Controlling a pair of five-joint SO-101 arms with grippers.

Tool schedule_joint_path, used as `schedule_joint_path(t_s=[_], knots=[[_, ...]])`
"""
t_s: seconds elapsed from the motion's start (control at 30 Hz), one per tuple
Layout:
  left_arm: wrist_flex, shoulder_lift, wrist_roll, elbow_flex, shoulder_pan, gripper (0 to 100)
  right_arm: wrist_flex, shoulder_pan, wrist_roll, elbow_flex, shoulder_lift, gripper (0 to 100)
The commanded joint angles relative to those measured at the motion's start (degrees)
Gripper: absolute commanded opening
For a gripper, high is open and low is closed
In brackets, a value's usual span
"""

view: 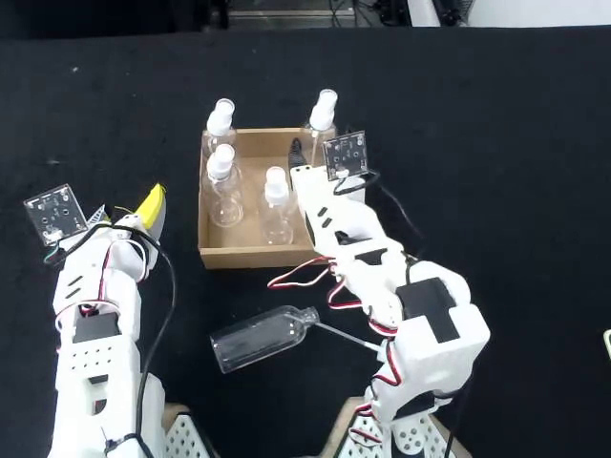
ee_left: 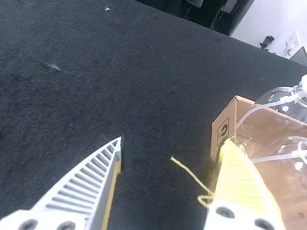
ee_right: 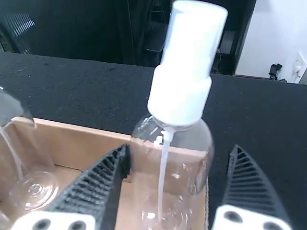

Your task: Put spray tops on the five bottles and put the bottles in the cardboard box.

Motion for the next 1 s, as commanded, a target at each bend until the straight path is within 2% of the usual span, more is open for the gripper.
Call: schedule_joint_path(t_s=[0.0,0.2,0.97], knots=[[-1.2,-1.0,-0.2,-0.7,-0.2,30,-1.5,-0.7,0.7,-1.5,-0.7,28.9],[-1.2,-1.0,-0.2,-0.7,-0.2,30,-1.5,-0.6,0.7,-1.5,-0.7,38.9],[-1.2,-1.0,-0.2,-0.7,-0.3,30,-1.9,-0.6,0.4,1.5,-5.8,36.4]])
